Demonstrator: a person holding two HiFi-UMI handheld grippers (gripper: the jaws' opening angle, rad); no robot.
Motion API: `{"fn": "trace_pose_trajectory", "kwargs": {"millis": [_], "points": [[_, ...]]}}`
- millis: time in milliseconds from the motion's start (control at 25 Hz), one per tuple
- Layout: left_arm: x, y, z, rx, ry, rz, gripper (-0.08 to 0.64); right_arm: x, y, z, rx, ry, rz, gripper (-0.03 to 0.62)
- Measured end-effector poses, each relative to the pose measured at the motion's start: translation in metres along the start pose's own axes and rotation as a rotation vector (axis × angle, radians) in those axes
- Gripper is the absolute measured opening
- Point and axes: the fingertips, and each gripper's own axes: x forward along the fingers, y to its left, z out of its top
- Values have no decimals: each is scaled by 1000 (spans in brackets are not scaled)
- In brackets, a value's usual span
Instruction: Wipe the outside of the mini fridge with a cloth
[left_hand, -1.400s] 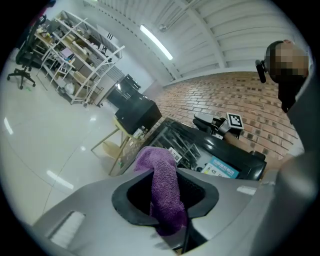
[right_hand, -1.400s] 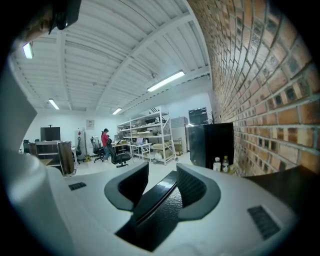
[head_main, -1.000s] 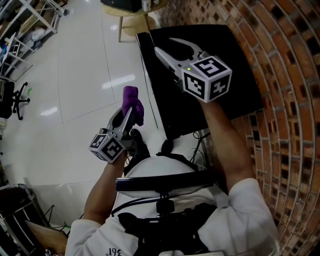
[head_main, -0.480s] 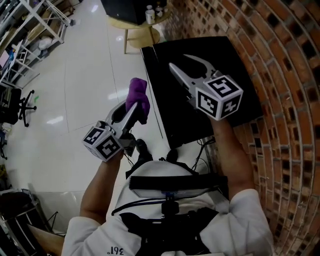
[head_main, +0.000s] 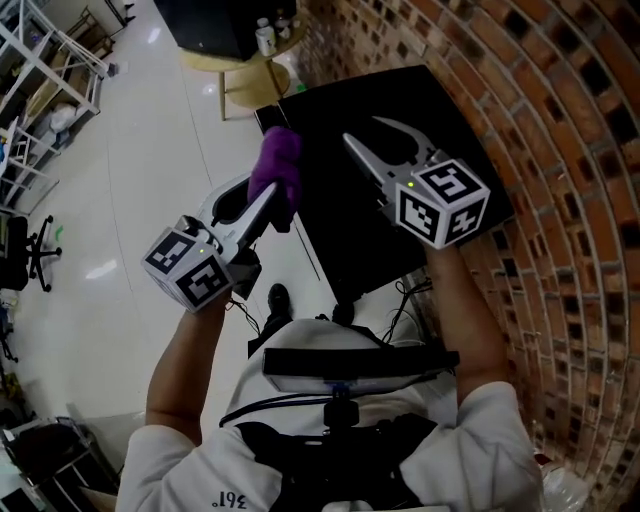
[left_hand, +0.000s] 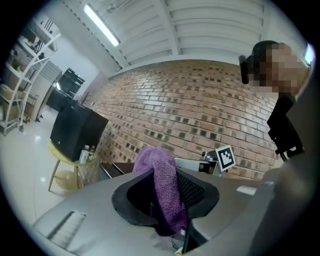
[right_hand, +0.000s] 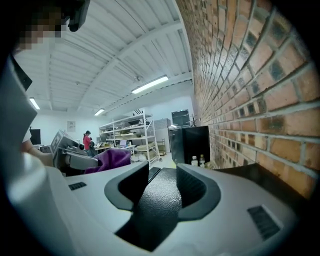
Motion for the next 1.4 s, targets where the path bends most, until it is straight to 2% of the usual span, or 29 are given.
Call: {"fn": "trace_pose_trajectory", "kwargs": {"millis": [280,520,1000,1200,1400], "points": [[22,6,13,52,116,-134,112,-2,-10,-2,18,5,-111,166],[49,1,24,88,185,-288,112,-16,-20,-5,38,8,-239,166],[96,-18,9,201,343,-520,114,-60,-29,-15,91,4,-494,166],[108,-25,-1,253,409,-577,117,-71,-25,-20,113,0,-575,166],[130,-32,-11,322,477,-589,120,-79,-18,-23,129,-8,-632,166]]}}
